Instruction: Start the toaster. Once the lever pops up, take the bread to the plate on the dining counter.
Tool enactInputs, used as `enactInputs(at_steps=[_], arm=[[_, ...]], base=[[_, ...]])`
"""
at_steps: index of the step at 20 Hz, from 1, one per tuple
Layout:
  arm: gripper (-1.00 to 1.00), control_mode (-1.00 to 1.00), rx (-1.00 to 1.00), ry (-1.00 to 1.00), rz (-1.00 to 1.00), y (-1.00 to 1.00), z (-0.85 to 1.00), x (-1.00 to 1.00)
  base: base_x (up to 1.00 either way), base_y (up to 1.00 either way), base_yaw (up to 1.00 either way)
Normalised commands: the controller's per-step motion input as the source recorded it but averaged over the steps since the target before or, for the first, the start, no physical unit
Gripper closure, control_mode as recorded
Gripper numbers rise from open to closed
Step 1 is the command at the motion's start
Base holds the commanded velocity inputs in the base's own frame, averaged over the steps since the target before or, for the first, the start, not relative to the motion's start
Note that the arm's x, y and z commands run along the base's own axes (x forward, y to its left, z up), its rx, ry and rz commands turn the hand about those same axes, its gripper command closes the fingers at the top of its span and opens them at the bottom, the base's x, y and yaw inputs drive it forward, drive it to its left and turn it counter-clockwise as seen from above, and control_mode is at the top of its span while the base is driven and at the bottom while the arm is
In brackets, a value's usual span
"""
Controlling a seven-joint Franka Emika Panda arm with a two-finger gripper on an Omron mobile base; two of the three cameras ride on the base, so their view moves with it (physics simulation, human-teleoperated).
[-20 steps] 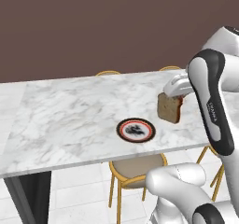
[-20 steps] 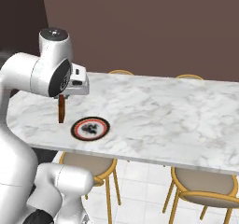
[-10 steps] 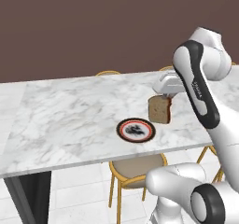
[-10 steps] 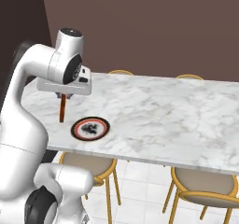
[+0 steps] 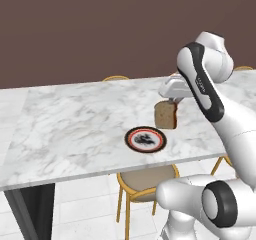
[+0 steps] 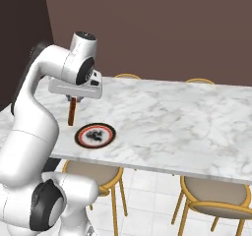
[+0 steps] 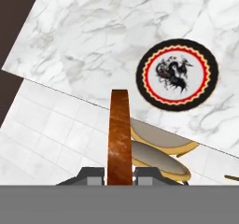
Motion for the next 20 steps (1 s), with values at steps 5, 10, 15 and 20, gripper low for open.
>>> enactInputs(at_steps=[5, 10, 15, 20], arm=[[1.0, -1.0, 0.0, 0.0, 0.0, 0.0, -0.44, 0.17], [1.0, -1.0, 0.0, 0.0, 0.0, 0.01, -0.42, 0.19], [1.0, -1.0, 0.0, 0.0, 0.0, 0.07, -0.43, 0.11], [1.0, -1.0, 0.0, 0.0, 0.0, 0.15, -0.28, 0.13]], base=[[0.0, 0.0, 0.0], [0.0, 0.0, 0.0], [0.0, 0.0, 0.0], [0.0, 0.0, 0.0]])
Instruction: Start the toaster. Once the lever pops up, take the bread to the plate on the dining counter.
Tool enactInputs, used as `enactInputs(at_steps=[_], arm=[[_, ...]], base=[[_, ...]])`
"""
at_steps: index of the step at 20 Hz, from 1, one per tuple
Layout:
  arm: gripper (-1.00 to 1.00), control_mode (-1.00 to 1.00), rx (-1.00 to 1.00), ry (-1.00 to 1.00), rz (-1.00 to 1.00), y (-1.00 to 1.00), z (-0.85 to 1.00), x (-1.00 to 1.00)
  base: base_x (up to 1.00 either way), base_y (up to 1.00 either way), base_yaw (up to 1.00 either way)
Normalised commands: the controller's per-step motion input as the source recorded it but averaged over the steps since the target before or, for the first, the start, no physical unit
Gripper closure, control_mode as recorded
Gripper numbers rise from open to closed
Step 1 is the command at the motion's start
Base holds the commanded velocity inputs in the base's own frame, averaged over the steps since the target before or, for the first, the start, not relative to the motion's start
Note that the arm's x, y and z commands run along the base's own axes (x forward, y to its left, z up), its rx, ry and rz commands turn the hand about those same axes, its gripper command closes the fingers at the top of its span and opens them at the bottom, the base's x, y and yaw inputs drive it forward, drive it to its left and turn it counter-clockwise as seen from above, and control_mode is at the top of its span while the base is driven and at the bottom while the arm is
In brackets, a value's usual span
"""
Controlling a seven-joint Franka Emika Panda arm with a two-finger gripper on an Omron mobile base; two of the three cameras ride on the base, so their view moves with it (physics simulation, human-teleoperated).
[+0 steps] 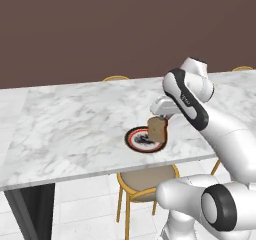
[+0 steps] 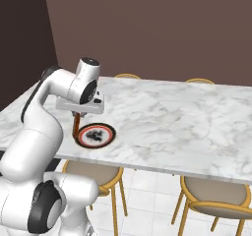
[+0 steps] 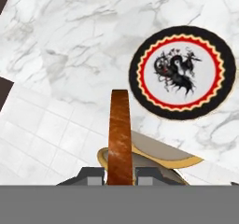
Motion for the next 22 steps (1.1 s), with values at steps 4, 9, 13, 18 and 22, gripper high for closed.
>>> enactInputs(at_steps=[4, 9, 13, 18, 22], arm=[[1.0, -1.0, 0.0, 0.0, 0.0, 0.11, -0.18, 0.21], [1.0, -1.0, 0.0, 0.0, -0.01, 0.11, -0.15, 0.29], [1.0, -1.0, 0.0, 0.0, -0.02, 0.03, -0.01, 0.32], [1.0, -1.0, 0.0, 0.0, -0.02, 0.06, -0.08, 0.34], [1.0, -1.0, 0.0, 0.0, -0.01, 0.08, -0.19, 0.29]], base=[[0.0, 0.0, 0.0], [0.0, 0.0, 0.0], [0.0, 0.0, 0.0], [0.0, 0.0, 0.0], [0.0, 0.0, 0.0]])
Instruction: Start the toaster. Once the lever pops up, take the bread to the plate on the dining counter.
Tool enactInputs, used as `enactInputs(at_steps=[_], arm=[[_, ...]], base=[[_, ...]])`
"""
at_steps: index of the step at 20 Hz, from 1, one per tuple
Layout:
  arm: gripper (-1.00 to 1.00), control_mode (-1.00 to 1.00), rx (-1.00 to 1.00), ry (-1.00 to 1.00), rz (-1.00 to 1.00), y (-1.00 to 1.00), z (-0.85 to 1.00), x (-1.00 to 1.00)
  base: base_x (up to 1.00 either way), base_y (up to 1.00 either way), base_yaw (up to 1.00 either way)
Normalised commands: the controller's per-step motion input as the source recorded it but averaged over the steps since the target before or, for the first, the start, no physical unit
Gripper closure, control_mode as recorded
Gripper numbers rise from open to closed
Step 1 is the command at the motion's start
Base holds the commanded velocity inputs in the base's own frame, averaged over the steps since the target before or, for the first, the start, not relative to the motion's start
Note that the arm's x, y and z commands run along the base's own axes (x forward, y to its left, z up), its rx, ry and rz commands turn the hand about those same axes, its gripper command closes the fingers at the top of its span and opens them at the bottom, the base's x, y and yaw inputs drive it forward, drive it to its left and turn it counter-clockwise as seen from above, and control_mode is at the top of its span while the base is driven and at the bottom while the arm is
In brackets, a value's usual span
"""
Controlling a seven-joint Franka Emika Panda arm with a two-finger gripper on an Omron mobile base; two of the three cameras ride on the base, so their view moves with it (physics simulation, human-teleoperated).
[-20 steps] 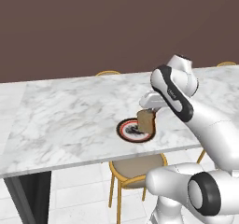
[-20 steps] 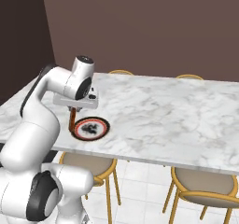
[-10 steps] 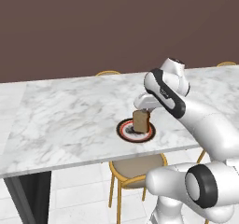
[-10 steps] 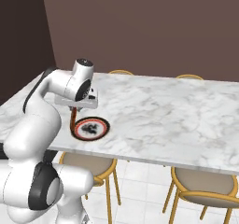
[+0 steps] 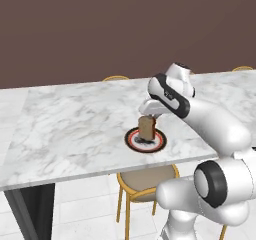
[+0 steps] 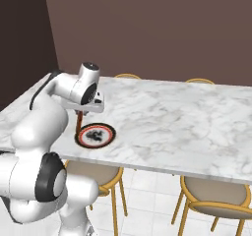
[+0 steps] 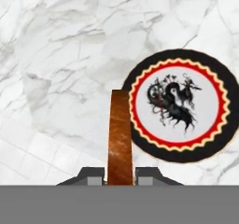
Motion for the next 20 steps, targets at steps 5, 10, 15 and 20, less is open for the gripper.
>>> enactInputs(at_steps=[5, 10, 15, 20], arm=[[1.0, -1.0, 0.0, 0.0, 0.0, 0.06, -0.25, 0.24], [1.0, -1.0, 0.0, 0.0, 0.0, 0.07, -0.25, 0.21], [1.0, -1.0, 0.0, 0.0, 0.0, 0.08, -0.21, 0.19], [1.0, -1.0, 0.0, 0.0, 0.0, 0.05, -0.2, 0.18]], base=[[0.0, 0.0, 0.0], [0.0, 0.0, 0.0], [0.0, 0.0, 0.0], [0.0, 0.0, 0.0]])
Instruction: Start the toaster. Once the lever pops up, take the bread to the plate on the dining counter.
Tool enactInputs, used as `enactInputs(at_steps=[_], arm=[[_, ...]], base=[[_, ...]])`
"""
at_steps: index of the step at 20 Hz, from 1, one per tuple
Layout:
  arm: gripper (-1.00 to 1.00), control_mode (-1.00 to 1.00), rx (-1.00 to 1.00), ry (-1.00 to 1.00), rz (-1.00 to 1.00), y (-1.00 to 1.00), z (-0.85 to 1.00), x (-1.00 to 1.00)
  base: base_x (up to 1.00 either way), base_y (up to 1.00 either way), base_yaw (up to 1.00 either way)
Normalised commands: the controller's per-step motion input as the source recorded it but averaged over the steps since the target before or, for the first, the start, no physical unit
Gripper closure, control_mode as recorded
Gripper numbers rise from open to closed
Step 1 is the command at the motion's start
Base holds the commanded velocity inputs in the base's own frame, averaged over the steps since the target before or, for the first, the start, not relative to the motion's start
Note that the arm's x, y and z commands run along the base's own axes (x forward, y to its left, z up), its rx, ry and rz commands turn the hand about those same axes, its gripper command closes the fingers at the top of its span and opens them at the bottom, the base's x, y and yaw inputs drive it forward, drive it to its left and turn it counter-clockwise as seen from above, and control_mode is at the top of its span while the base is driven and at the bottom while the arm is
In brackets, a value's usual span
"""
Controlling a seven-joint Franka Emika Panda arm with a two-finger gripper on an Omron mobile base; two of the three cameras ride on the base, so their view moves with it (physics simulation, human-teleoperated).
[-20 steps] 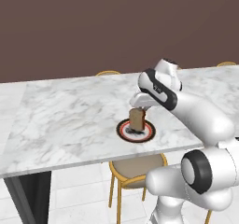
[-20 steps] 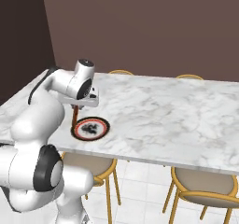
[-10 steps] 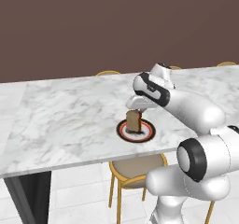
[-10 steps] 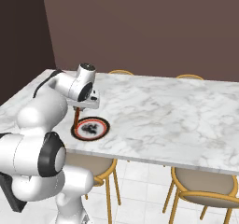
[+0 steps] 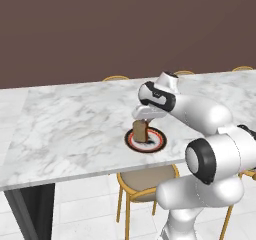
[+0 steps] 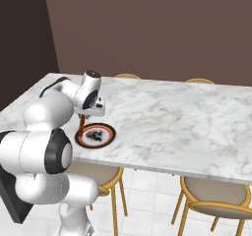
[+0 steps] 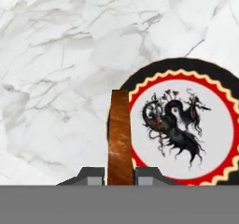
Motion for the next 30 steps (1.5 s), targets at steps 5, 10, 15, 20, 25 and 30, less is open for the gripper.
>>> enactInputs(at_steps=[5, 10, 15, 20, 25, 30], arm=[[1.0, -1.0, 0.0, 0.0, 0.0, 0.05, -0.15, 0.06], [1.0, -1.0, 0.0, 0.01, 0.0, 0.06, -0.15, 0.05], [1.0, -1.0, 0.0, 0.0, 0.0, 0.04, -0.08, 0.05], [1.0, -1.0, 0.0, 0.0, 0.0, 0.03, -0.08, 0.07], [1.0, -1.0, 0.0, 0.0, 0.0, 0.01, -0.05, 0.03], [1.0, -1.0, 0.0, 0.01, 0.0, 0.0, 0.0, 0.0]], base=[[0.0, 0.0, 0.0], [0.0, 0.0, 0.0], [0.0, 0.0, 0.0], [0.0, 0.0, 0.0], [0.0, 0.0, 0.0], [0.0, 0.0, 0.0]])
